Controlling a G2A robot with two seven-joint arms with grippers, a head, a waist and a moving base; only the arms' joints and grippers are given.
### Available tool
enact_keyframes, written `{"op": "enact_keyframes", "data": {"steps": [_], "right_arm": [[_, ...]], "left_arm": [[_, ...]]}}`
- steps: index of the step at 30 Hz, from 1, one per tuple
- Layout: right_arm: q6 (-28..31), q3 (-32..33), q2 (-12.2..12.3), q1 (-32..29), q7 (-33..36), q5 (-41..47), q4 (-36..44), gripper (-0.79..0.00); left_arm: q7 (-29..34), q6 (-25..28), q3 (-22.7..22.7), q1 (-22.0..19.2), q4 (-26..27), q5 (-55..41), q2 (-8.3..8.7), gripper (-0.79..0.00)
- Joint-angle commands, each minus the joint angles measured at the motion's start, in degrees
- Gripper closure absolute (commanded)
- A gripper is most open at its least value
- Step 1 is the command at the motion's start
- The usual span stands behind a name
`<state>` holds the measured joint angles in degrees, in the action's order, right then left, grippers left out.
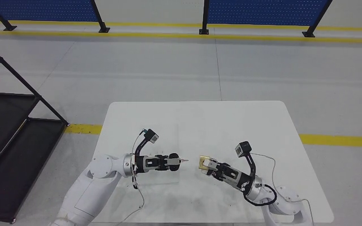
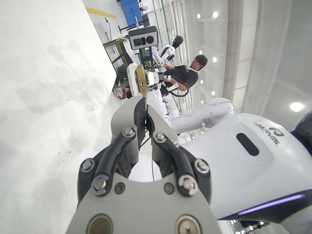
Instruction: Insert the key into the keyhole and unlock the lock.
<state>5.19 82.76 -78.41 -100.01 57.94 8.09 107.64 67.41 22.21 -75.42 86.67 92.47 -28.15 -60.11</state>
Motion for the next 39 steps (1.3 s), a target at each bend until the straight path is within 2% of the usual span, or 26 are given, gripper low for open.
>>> {"op": "enact_keyframes", "data": {"steps": [1, 16, 39], "right_arm": [[0.0, 0.0, 0.0, 0.0, 0.0, 0.0, 0.0, 0.0], [0.0, 0.0, 0.0, 0.0, 0.0, 0.0, 0.0, 0.0], [0.0, 0.0, 0.0, 0.0, 0.0, 0.0, 0.0, 0.0]], "left_arm": [[0.0, 0.0, 0.0, 0.0, 0.0, 0.0, 0.0, 0.0], [-7.2, -4.6, 4.1, 0.0, 2.0, 3.0, -0.48, 0.0], [-7.4, -6.8, 5.6, -1.1, 3.2, 3.1, -0.29, 0.0]]}}
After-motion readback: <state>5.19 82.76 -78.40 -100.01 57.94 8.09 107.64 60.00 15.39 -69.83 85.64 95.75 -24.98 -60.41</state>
